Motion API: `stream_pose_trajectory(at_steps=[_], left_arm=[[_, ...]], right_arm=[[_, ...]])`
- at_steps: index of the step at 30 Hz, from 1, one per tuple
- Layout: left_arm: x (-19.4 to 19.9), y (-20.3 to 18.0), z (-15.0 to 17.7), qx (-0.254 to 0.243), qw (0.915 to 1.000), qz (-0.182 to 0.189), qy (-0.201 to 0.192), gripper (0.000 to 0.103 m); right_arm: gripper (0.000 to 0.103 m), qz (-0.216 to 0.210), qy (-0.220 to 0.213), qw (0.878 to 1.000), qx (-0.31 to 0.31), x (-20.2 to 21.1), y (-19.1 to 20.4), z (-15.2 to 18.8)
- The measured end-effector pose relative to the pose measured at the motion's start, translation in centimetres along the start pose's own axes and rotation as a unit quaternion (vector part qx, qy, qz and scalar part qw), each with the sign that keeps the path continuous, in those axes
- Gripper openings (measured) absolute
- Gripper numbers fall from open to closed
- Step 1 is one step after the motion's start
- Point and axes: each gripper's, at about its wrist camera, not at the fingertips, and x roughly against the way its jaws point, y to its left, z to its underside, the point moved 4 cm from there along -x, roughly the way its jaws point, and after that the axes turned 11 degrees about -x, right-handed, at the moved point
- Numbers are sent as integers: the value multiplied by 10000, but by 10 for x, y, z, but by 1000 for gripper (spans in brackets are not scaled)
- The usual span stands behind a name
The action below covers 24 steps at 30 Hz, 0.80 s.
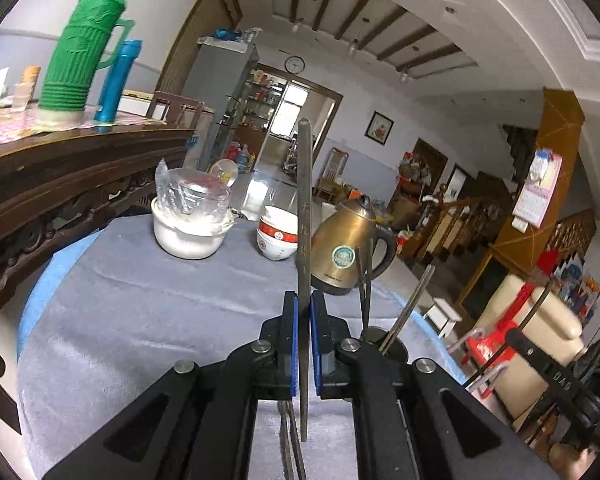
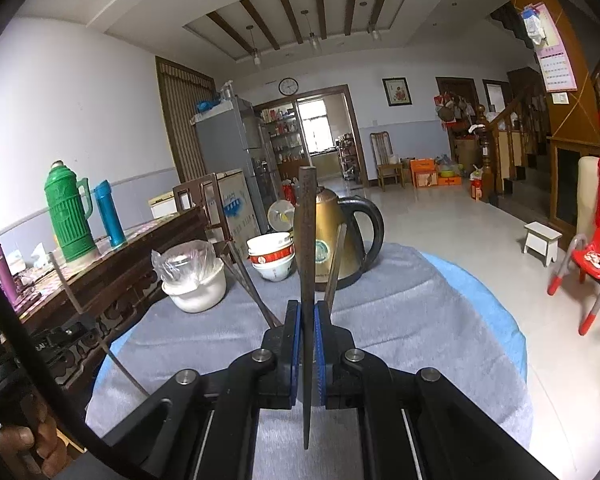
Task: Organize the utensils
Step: 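Lower both held chopsticks into the grey perforated cup with both tools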
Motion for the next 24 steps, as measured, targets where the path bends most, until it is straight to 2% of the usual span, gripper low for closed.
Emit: stream_pose_trajectory(at_steps=[12, 24], left_arm=[[-28, -8, 11, -402, 9962, -406, 655, 6], [-34, -6, 15, -491, 9934, -517, 898, 6]], right_arm=[[7, 19, 67, 10000, -12, -2, -3, -2], [7, -6, 58, 10000, 3, -5, -1, -1]])
